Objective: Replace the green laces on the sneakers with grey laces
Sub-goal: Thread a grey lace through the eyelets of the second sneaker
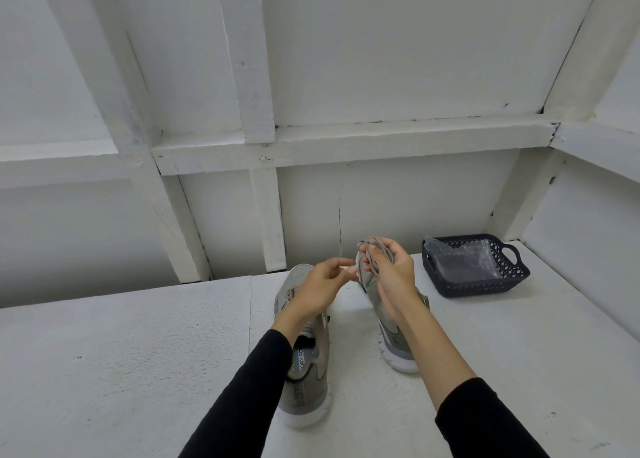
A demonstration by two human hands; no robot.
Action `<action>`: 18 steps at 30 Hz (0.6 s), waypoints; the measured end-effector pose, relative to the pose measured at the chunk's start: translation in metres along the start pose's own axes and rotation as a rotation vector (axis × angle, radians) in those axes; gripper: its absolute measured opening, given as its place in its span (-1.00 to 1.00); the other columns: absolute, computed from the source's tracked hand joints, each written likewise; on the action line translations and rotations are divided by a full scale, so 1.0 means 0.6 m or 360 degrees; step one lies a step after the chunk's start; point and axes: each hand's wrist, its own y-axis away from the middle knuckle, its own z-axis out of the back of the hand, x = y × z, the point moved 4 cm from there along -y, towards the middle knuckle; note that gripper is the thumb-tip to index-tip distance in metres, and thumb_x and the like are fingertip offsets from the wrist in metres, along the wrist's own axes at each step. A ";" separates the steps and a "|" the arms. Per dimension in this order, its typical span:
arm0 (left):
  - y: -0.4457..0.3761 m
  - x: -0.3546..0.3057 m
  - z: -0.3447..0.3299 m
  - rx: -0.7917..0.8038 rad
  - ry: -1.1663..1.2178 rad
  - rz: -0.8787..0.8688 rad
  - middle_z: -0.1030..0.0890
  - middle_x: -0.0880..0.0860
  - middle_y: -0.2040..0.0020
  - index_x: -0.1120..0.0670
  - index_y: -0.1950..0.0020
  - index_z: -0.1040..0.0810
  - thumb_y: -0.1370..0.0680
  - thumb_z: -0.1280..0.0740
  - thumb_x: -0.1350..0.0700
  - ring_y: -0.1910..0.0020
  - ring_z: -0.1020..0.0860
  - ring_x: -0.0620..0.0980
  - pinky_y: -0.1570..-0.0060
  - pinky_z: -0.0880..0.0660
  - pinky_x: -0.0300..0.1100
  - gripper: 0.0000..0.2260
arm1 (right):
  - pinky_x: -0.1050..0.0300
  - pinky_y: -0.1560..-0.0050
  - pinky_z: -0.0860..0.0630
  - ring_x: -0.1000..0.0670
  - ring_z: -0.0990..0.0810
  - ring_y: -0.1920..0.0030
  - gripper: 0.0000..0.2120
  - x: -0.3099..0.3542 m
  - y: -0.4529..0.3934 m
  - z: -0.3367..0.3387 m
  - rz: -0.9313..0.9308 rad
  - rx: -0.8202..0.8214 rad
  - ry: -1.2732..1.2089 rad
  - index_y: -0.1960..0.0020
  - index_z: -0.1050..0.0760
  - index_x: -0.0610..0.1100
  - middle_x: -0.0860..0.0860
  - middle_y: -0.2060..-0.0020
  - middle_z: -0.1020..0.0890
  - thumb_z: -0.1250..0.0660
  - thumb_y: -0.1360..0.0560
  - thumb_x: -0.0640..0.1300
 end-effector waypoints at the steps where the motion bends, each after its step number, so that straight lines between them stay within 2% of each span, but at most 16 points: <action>1: -0.002 0.001 -0.001 0.0003 -0.0021 -0.0010 -0.66 0.07 -0.03 0.14 -0.23 -0.56 -0.61 -0.31 0.06 -0.07 -0.60 -0.08 -0.15 -0.47 -0.29 -0.75 | 0.03 -0.01 -0.60 -0.03 -0.62 0.09 -0.86 -0.001 0.000 0.001 -0.0005 0.0001 -0.0008 -0.10 -0.53 -0.23 -0.06 0.12 -0.69 -0.30 -0.57 -0.21; 3: -0.006 0.007 -0.002 -0.0003 -0.0061 -0.0025 -0.66 0.12 -0.04 0.13 -0.17 -0.62 -0.59 -0.35 0.07 -0.07 -0.61 -0.01 -0.16 -0.49 -0.20 -0.79 | 0.08 0.03 -0.59 0.01 -0.60 0.14 -0.88 0.000 0.000 0.002 0.0001 0.0003 -0.0023 -0.08 -0.54 -0.22 -0.04 0.15 -0.68 -0.30 -0.58 -0.21; 5: -0.006 0.008 -0.001 -0.0025 -0.0034 -0.0037 -0.67 0.11 0.01 0.12 -0.05 -0.64 -0.58 -0.35 0.09 0.00 -0.60 -0.04 -0.13 -0.49 -0.20 -0.86 | 0.21 0.15 -0.54 0.09 -0.56 0.21 -0.88 0.000 0.000 0.002 0.0019 0.0015 -0.0025 -0.08 -0.53 -0.23 -0.02 0.17 -0.68 -0.29 -0.58 -0.23; 8: -0.005 0.008 0.006 -0.0093 0.0001 -0.0033 -0.60 -0.02 0.11 0.09 0.04 -0.60 -0.61 -0.31 0.08 0.09 -0.53 -0.13 0.01 -0.43 -0.37 -0.88 | 0.28 0.20 -0.51 0.12 -0.55 0.24 -0.86 -0.003 0.000 0.003 0.0013 0.0027 -0.0035 -0.10 -0.52 -0.27 -0.02 0.19 -0.67 -0.29 -0.58 -0.23; 10: -0.006 0.011 0.008 -0.0116 0.0005 0.0006 -0.59 -0.05 0.05 0.05 -0.01 -0.57 -0.63 -0.27 0.07 0.00 -0.53 -0.11 -0.03 -0.41 -0.37 -0.89 | 0.25 0.17 -0.51 0.11 -0.55 0.24 -0.84 -0.005 0.000 0.002 -0.0007 0.0045 -0.0056 -0.12 -0.52 -0.28 -0.03 0.18 -0.66 -0.28 -0.58 -0.23; 13: -0.004 0.013 0.007 -0.0062 0.0064 0.0071 -0.61 -0.05 -0.08 0.06 -0.21 -0.50 -0.66 -0.19 0.06 -0.17 -0.52 -0.09 -0.19 -0.40 -0.27 -0.82 | 0.12 0.12 -0.51 0.05 -0.53 0.20 -0.84 -0.011 -0.004 0.001 -0.0044 0.0073 -0.0046 -0.11 -0.53 -0.28 -0.04 0.18 -0.65 -0.29 -0.58 -0.22; 16: -0.001 0.005 0.001 0.0068 0.0066 0.0039 -0.64 -0.05 -0.04 0.12 -0.28 -0.51 -0.65 -0.21 0.05 -0.11 -0.56 -0.19 -0.17 -0.41 -0.35 -0.74 | -0.04 0.08 -0.51 -0.02 -0.50 0.20 -0.89 -0.016 -0.006 -0.001 -0.0059 0.0120 -0.0019 -0.04 -0.57 -0.22 -0.08 0.17 -0.64 -0.31 -0.57 -0.21; 18: 0.000 0.002 -0.002 0.0128 0.0085 0.0018 -0.64 -0.04 -0.03 0.11 -0.20 -0.56 -0.63 -0.27 0.11 -0.04 -0.57 -0.23 -0.09 -0.45 -0.39 -0.81 | 0.06 0.17 -0.49 -0.01 -0.49 0.23 -0.91 -0.016 -0.008 -0.003 -0.0037 0.0143 0.0006 0.00 -0.58 -0.22 -0.09 0.17 -0.63 -0.31 -0.57 -0.23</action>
